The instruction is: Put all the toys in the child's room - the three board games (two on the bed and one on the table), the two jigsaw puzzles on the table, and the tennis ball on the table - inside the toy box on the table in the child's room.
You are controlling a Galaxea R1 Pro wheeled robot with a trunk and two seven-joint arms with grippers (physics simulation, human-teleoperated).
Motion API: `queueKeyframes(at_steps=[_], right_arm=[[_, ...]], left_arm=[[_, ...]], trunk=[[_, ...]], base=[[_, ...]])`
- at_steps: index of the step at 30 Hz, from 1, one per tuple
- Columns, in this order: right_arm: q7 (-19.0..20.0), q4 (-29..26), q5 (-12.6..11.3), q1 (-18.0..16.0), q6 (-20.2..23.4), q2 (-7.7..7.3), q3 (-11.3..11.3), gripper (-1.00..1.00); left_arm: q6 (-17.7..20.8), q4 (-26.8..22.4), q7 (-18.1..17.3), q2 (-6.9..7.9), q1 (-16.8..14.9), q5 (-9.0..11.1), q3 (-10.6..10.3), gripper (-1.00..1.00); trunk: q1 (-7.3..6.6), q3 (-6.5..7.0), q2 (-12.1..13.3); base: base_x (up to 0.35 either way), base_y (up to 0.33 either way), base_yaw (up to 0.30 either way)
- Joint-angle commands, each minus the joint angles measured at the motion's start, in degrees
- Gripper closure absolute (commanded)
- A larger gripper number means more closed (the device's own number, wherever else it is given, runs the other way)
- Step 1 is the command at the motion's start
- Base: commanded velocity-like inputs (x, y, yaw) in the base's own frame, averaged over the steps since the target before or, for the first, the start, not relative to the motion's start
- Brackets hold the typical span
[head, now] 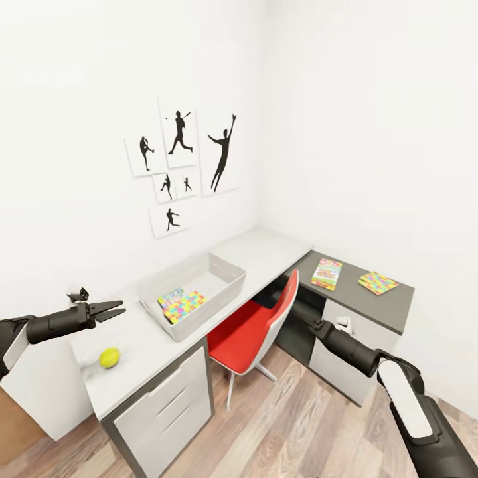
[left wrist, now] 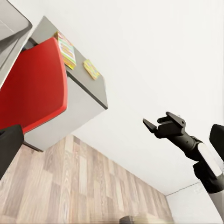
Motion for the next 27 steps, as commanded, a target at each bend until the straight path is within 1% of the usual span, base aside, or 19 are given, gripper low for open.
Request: queueKeyframes(at_steps=[1, 7, 27], right_arm=[[0.14, 0.17, -0.05, -0.07, 0.34, 0.02, -0.09, -1.00], [0.14, 2.28, 0.08, -0.07, 0.31, 0.16, -0.15, -1.00], [0.14, 2.65, 0.13, -0.07, 0.22, 0.45, -0.19, -1.00]], left_arm=[[0.60, -0.02, -0.18, 0.03, -0.03, 0.05, -0.01, -1.00], [0.60, -0.02, -0.17, 0.08, -0.03, 0.05, -0.01, -1.00], [0.60, 0.06, -0.15, 0.08, -0.03, 0.05, -0.01, -1.00]], trunk=[[0.04, -0.13, -0.13], [0.04, -0.13, -0.13], [0.04, -0.13, -0.13]], base=[[0.000, 0.000, -0.276], [0.000, 0.000, -0.276], [0.000, 0.000, -0.276]])
